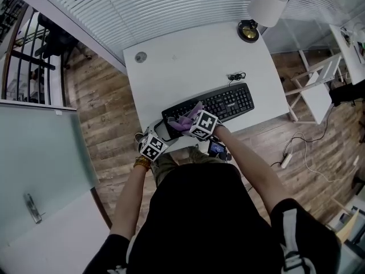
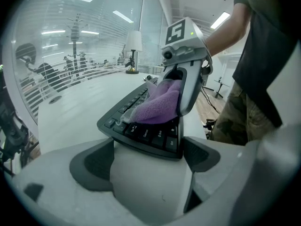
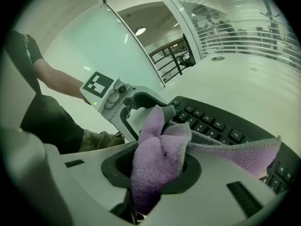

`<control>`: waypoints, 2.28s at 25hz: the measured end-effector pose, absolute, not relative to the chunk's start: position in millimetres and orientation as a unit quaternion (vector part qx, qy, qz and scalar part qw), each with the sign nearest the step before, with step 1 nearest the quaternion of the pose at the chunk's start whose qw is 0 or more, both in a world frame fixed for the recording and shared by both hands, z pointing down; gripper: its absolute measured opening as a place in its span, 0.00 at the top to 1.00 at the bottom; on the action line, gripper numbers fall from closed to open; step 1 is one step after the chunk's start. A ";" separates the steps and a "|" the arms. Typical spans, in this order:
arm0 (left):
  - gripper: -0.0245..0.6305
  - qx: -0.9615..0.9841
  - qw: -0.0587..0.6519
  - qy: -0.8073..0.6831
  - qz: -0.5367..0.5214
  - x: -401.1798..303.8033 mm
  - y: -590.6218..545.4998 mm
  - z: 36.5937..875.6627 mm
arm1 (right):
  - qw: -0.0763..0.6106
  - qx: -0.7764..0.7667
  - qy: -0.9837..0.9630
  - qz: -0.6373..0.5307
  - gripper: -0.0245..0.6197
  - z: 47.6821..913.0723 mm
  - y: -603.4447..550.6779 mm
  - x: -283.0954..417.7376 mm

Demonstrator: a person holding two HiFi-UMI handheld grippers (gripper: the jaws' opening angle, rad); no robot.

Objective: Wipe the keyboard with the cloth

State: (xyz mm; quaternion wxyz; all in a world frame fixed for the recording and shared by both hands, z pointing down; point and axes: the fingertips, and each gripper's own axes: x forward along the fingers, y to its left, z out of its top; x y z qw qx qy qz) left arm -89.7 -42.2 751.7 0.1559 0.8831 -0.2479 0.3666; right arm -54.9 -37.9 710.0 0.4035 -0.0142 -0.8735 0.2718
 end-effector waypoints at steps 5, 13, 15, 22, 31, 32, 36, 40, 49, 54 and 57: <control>0.27 0.882 0.156 -0.249 0.367 -89.7 -41.7 751.1 | 0.392 -0.013 -0.877 0.277 0.81 709.0 -31.3 -74.2; 0.28 0.899 0.201 -0.221 0.321 -87.4 -44.3 712.7 | 0.292 0.028 -0.914 0.280 0.80 649.5 -68.8 -53.9; 0.28 0.916 0.196 -0.241 0.252 -84.9 -59.3 673.7 | 0.219 0.077 -0.931 0.281 0.80 609.3 -95.3 -40.6; 0.34 0.924 0.070 -0.371 0.057 -66.5 -132.1 511.1 | -0.068 0.292 -0.928 0.222 0.79 460.8 -169.6 30.3; 0.87 0.891 -0.019 -0.453 0.024 -55.2 -136.8 425.6 | -0.039 0.352 -0.934 0.056 0.81 411.5 -125.0 23.1; 0.88 0.892 -0.018 -0.451 0.028 -53.2 -134.0 426.7 | -0.034 0.357 -0.932 0.055 0.81 413.9 -123.3 24.2; 0.88 0.892 -0.010 -0.448 0.052 -49.7 -121.7 435.9 | -0.035 0.369 -0.926 0.075 0.81 422.3 -120.6 34.5; 0.89 0.886 -0.002 -0.459 0.065 -54.5 -113.4 439.6 | -0.034 0.367 -0.926 0.084 0.82 426.7 -123.6 43.5; 0.89 0.872 0.007 -0.486 0.061 -73.3 -84.3 427.6 | -0.012 0.356 -0.932 0.071 0.82 416.5 -115.0 41.2; 0.89 0.880 0.001 -0.472 0.050 -80.5 -73.4 422.2 | -0.015 0.370 -0.927 0.062 0.82 405.3 -103.7 27.8; 0.89 0.884 -0.004 -0.465 0.046 -87.1 -59.9 417.3 | -0.019 0.380 -0.922 0.064 0.82 402.8 -89.8 18.0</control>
